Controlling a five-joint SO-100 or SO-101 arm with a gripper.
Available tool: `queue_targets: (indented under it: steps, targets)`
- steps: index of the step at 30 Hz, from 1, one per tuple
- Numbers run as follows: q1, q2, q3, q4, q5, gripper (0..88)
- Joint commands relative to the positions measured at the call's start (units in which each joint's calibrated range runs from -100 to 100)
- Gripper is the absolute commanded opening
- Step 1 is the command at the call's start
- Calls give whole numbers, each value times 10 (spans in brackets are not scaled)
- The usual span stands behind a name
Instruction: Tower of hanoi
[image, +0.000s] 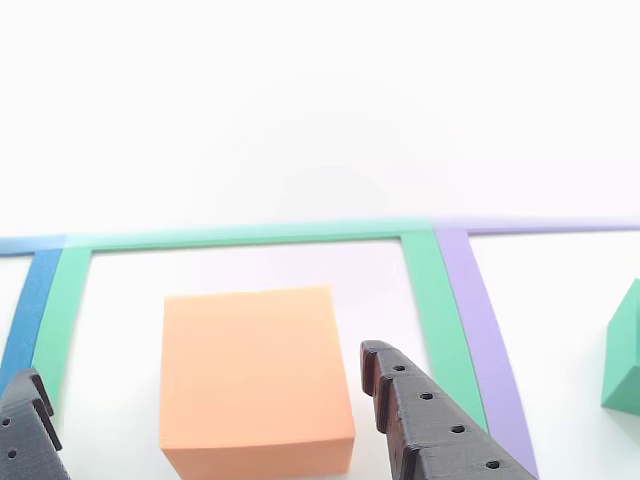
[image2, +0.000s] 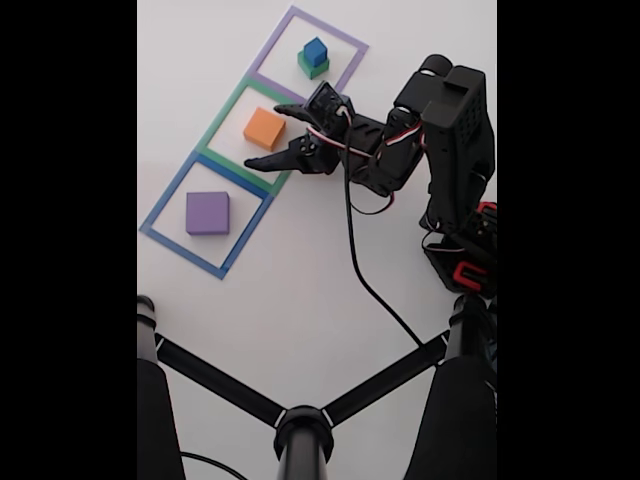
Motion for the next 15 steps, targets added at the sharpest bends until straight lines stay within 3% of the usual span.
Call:
queue_targets:
  steps: [1, 15]
  targets:
    - [-8, 5, -16, -15, 0, 353]
    - [-14, 15, -21, -14, 0, 151]
